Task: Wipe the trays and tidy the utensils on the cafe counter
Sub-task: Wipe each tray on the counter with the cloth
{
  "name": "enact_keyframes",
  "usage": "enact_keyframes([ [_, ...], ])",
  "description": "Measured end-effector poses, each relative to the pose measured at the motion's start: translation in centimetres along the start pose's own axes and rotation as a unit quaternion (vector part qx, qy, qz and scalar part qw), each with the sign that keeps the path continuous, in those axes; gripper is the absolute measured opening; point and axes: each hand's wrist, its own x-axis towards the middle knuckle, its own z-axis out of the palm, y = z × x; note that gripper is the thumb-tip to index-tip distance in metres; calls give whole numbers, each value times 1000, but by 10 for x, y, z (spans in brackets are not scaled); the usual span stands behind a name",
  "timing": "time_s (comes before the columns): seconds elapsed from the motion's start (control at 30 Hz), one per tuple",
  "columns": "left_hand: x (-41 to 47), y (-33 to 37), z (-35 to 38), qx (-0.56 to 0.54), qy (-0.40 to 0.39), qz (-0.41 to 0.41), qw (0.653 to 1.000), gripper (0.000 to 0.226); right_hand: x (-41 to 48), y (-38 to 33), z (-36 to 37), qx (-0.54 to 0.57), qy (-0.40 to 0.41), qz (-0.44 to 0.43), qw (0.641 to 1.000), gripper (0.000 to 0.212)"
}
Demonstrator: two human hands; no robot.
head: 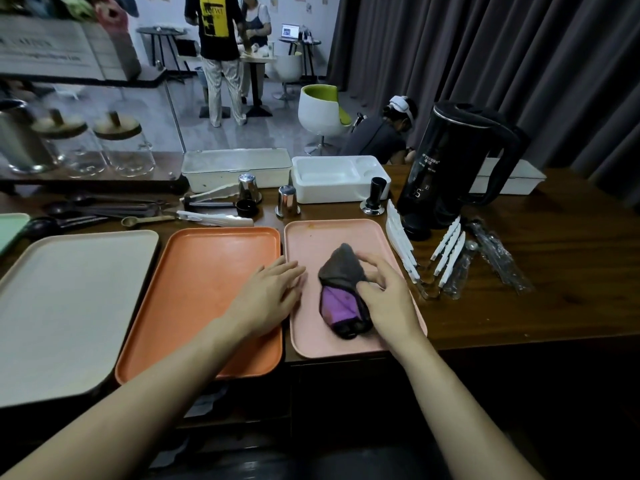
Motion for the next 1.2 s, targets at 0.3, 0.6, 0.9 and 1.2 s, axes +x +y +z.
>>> enact_keyframes([
  [0.3, 5, 0, 2, 42, -6, -33, 999, 57, -2, 15, -3, -391, -59, -140, 908, 52],
  [0.6, 4, 0, -2, 70, -21, -38, 997, 58, 29, 30, 33, -561, -165, -89, 806, 61],
  [0.9, 3, 1, -1, 89, 1, -35, 995, 63, 121, 15, 88, -570, -177, -129, 792, 62],
  [1.2, 3, 6, 6, 142, 6, -56, 988, 52, 148, 22, 93, -561, -120, -133, 808, 52],
])
